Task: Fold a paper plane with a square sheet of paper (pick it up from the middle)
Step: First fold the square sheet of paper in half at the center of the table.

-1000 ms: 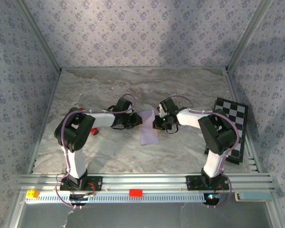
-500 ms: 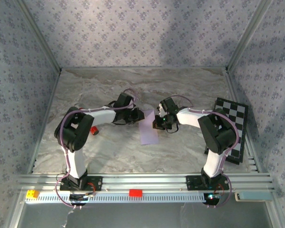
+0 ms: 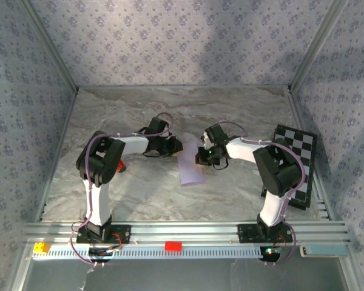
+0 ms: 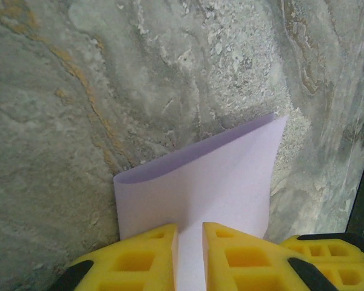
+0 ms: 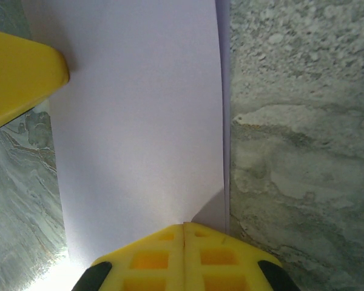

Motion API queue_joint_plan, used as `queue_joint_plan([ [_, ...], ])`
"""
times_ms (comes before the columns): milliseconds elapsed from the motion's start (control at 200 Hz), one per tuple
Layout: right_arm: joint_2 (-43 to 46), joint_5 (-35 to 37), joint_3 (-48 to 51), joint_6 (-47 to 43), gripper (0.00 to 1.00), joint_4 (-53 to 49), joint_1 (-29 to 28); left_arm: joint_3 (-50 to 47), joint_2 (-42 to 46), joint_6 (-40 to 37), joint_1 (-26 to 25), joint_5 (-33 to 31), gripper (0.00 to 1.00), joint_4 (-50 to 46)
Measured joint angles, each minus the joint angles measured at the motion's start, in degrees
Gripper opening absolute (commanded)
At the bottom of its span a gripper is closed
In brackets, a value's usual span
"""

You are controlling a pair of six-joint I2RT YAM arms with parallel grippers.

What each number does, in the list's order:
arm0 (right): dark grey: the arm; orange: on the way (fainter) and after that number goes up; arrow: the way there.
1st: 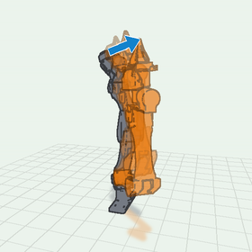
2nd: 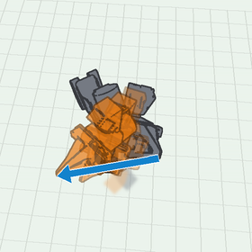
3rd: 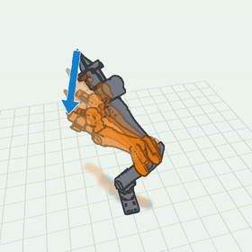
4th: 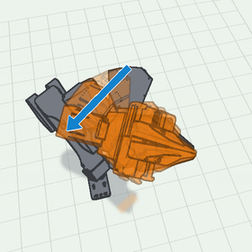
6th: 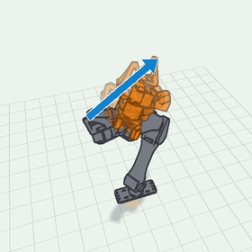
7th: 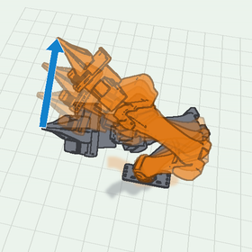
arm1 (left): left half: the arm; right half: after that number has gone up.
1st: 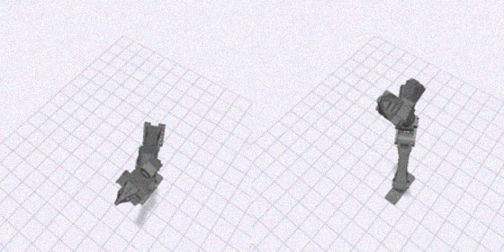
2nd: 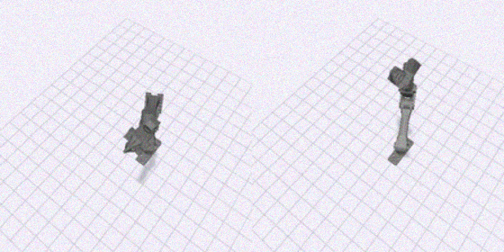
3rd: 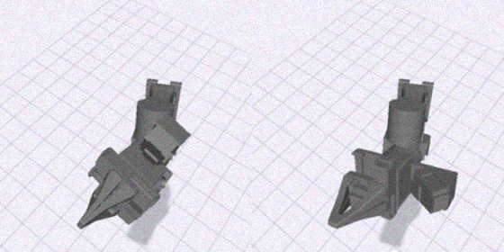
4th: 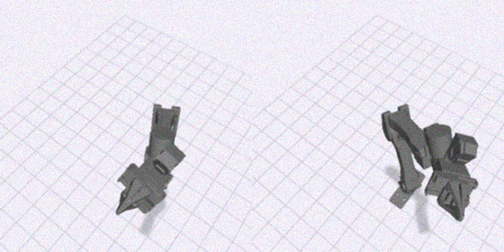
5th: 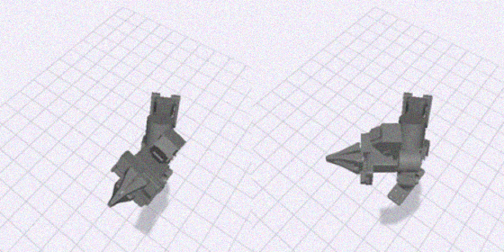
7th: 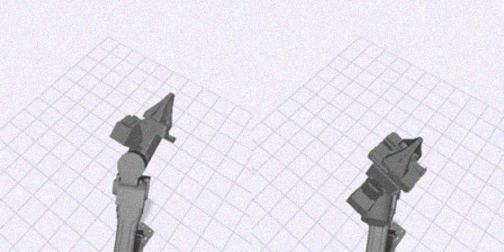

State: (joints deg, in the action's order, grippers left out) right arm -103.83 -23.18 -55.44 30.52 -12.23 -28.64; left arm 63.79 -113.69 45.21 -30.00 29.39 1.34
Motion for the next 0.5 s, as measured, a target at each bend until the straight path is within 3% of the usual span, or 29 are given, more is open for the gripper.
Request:
queue_joint_plan([
  [500, 0.0, 0.0, 0.0, 0.0, 0.0, 0.0, 0.0, 3.8, -0.5, -1.3, 0.8, 2.3, 0.19, -0.8],
])
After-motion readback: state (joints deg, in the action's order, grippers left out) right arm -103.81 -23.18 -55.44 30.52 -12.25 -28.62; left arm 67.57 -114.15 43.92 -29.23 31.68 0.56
